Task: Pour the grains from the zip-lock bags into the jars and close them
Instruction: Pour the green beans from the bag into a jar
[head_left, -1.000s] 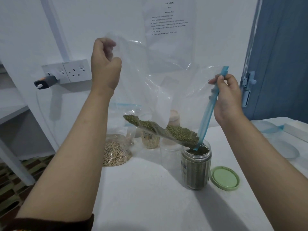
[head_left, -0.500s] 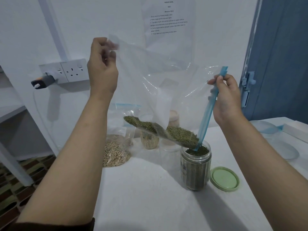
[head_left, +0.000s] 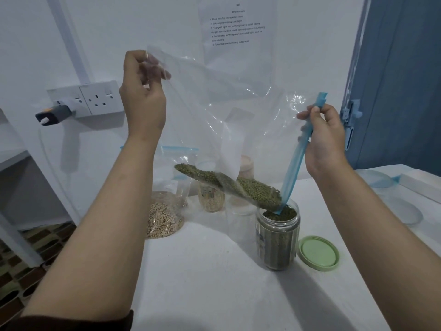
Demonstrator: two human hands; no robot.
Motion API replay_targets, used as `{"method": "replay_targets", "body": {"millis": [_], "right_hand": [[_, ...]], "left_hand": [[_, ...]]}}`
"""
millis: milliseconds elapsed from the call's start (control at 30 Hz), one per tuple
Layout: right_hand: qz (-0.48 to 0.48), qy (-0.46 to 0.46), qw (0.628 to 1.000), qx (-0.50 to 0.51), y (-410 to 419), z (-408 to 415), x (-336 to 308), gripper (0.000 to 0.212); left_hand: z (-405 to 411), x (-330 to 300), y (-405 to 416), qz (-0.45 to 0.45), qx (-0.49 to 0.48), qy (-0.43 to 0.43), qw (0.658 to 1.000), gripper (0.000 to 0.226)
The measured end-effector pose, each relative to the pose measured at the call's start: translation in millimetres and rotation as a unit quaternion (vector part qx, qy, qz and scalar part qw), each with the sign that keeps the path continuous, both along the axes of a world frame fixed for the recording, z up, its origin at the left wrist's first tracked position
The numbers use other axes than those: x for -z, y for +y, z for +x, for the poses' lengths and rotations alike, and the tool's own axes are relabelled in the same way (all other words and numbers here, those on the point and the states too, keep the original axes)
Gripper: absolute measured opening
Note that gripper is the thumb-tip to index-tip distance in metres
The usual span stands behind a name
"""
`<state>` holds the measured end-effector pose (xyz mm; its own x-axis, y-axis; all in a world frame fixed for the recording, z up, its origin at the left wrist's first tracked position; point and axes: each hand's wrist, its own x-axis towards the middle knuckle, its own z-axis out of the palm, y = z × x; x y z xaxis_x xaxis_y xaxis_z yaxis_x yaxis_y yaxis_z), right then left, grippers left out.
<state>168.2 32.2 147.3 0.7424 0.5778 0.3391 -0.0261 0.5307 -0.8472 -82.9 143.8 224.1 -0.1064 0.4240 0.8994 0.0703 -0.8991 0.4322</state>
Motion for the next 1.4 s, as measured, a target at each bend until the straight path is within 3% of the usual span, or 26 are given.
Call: {"method": "replay_targets", "body": {"millis": [533,1400], "right_hand": [[0.0,0.005,1.0,-0.017,3.4,-5.6,-2.4,0.016],[0.005,0.019,1.0,-0.01,6.9,-15.4,-8.6,0.016]], "left_hand": [[-8.8,-4.4,7.9,0.009,0.021,-0.014,1.0,0.014],[-14.7,-15.1,7.4,0.014,0.043,-0.017,0.999,0.017]]}}
